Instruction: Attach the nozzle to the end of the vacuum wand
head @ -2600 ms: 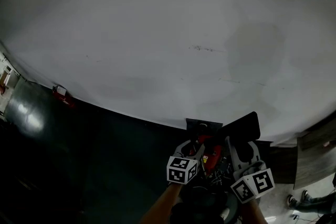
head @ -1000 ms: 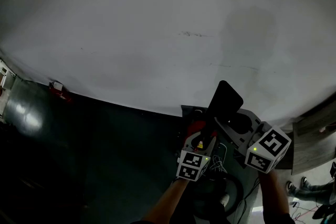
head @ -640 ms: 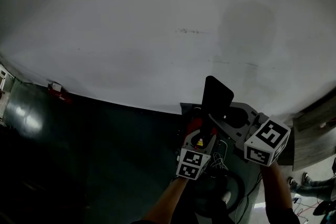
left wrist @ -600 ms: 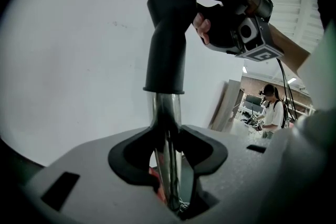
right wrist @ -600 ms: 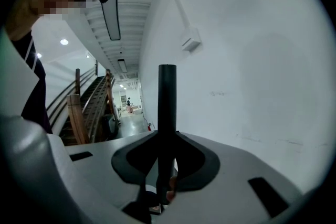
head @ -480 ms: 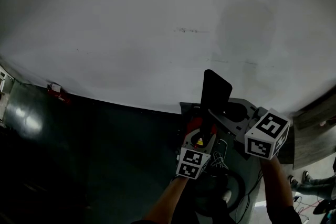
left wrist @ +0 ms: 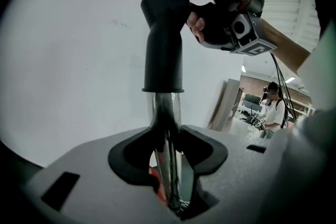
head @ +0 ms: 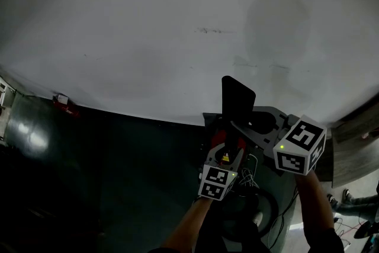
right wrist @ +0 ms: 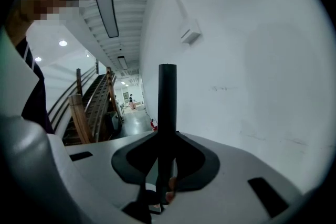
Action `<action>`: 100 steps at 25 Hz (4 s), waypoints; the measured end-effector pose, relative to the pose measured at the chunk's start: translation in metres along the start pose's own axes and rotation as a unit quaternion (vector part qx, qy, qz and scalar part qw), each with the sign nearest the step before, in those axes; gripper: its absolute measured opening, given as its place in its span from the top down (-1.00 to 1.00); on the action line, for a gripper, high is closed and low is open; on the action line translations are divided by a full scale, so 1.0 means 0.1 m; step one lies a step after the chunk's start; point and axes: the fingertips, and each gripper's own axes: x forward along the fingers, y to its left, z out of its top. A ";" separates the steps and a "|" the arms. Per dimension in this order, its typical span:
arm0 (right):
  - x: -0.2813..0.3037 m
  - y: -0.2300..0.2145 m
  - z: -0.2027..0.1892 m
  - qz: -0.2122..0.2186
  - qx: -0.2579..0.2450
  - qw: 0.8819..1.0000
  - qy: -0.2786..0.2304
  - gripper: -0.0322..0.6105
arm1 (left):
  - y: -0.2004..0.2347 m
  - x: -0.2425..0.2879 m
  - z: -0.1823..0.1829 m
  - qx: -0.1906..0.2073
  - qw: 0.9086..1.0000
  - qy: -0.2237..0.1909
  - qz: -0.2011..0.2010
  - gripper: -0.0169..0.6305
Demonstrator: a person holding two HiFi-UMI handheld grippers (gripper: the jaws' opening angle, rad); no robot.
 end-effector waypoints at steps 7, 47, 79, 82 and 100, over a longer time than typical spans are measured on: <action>0.03 0.06 0.01 0.007 -0.024 1.000 0.019 0.61 | -0.04 0.03 0.01 0.008 1.000 0.002 -0.009 0.48; -0.02 -0.03 0.03 0.011 0.025 0.998 -0.054 0.61 | -0.15 -0.01 0.03 -0.010 1.000 -0.017 -0.021 0.49; 0.05 0.28 -0.06 0.019 -0.035 0.997 -0.061 0.61 | -0.04 -0.07 -0.04 -0.013 1.000 -0.015 -0.017 0.49; 0.08 0.27 -0.06 0.015 -0.038 0.997 -0.060 0.61 | -0.01 -0.07 -0.04 -0.012 1.000 -0.016 -0.015 0.49; -0.51 -0.03 -0.20 -0.029 0.075 0.982 -0.173 0.45 | 0.50 0.01 -0.15 -0.048 0.999 -0.013 -0.009 0.49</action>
